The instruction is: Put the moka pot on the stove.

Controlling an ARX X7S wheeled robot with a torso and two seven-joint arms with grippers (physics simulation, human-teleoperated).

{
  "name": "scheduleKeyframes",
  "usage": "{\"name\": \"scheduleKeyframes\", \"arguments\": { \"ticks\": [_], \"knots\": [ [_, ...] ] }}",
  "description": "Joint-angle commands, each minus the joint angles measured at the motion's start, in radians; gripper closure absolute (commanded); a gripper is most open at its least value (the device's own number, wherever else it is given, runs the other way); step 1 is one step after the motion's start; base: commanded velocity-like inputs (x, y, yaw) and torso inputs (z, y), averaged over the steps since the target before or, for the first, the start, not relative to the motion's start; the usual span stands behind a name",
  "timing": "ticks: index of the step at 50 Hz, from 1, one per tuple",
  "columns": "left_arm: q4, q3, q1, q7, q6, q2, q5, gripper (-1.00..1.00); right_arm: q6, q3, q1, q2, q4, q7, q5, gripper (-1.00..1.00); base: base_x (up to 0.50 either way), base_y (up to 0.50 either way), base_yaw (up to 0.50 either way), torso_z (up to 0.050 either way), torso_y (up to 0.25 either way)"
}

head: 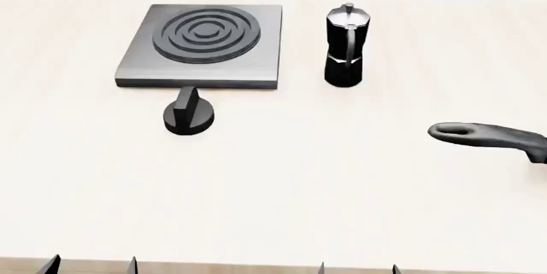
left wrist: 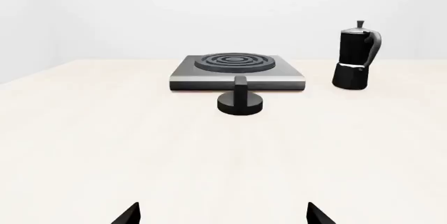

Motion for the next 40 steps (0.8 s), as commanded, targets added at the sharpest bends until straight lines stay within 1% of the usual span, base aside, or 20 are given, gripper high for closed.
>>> {"name": "scheduleKeyframes", "arguments": {
  "ticks": [1,4,8,10,13,17,18,22,24,27,29,30,33,34,35,40],
  "knots": [
    [0.002,0.015,-0.001,-0.018,-0.003,-0.016,-0.018,-1.00,0.004,-0.020,0.002,0.018,-0.001,0.019,0.009,-1.00,0.00,0.00,0.00,0.000,0.000],
    [0.002,0.030,0.000,-0.027,-0.003,-0.029,-0.034,-1.00,0.031,-0.038,-0.003,0.028,-0.034,0.033,0.019,-1.00,0.00,0.00,0.00,0.000,0.000],
    [0.018,0.038,0.002,-0.046,-0.015,-0.039,-0.044,-1.00,0.031,-0.049,0.000,0.037,-0.023,0.049,0.029,-1.00,0.00,0.00,0.00,0.000,0.000],
    [0.010,0.054,-0.004,-0.089,-0.034,-0.047,0.013,-1.00,0.032,-0.054,-0.001,0.041,-0.023,0.055,0.036,-1.00,0.00,0.00,0.00,0.000,0.000],
    [0.010,0.049,-0.004,-0.078,-0.021,-0.050,-0.028,-1.00,0.051,-0.060,0.000,0.047,-0.044,0.065,0.042,-1.00,0.00,0.00,0.00,0.000,0.000],
    [0.118,0.053,0.014,-0.092,-0.066,-0.064,-0.030,-1.00,0.104,-0.067,-0.009,0.057,-0.164,0.081,0.047,-1.00,0.00,0.00,0.00,0.000,0.000],
    [0.168,0.048,0.022,-0.093,-0.082,-0.068,-0.039,-1.00,0.144,-0.069,-0.015,0.060,-0.235,0.090,0.044,-1.00,0.00,0.00,0.00,0.000,0.000],
    [0.332,0.045,0.049,-0.104,-0.150,-0.079,-0.054,-1.00,0.209,-0.090,-0.019,0.073,-0.380,0.108,0.023,-1.00,0.00,0.00,0.00,0.000,0.000],
    [0.399,0.045,0.063,-0.108,-0.160,-0.083,-0.062,-1.00,0.242,-0.096,-0.017,0.078,-0.439,0.112,0.021,-1.00,0.00,0.00,0.00,0.000,0.000],
    [0.502,0.036,0.074,-0.119,-0.217,-0.085,-0.086,-1.00,0.302,-0.113,-0.014,0.087,-0.539,0.121,0.002,-1.00,0.00,0.00,0.00,0.000,0.000],
    [0.543,0.037,0.079,-0.124,-0.235,-0.089,-0.091,-1.00,0.323,-0.118,-0.012,0.092,-0.576,0.123,0.000,-1.00,0.00,0.00,0.00,0.000,0.000],
    [0.654,0.036,0.093,-0.130,-0.281,-0.095,-0.102,-1.00,0.383,-0.127,-0.005,0.095,-0.678,0.125,-0.010,-1.00,0.00,0.00,0.00,0.000,0.000],
    [0.780,0.033,0.105,-0.139,-0.335,-0.104,-0.119,-1.00,0.441,-0.137,0.006,0.098,-0.766,0.126,-0.011,-1.00,0.00,0.00,0.00,0.000,0.000],
    [0.930,0.014,0.125,-0.144,-0.403,-0.120,-0.155,-1.00,0.568,-0.187,0.050,0.107,-0.916,0.130,-0.078,-1.00,0.00,0.00,0.00,0.000,0.000],
    [0.981,0.013,0.123,-0.147,-0.413,-0.122,-0.158,-1.00,0.580,-0.190,0.055,0.107,-0.933,0.132,-0.079,-1.00,0.00,0.00,0.00,0.000,0.000],
    [0.996,0.016,0.122,-0.157,-0.424,-0.131,-0.165,-1.00,0.588,-0.195,0.057,0.115,-0.940,0.145,-0.072,-1.00,0.00,0.00,0.00,0.000,0.000]
  ]
}}
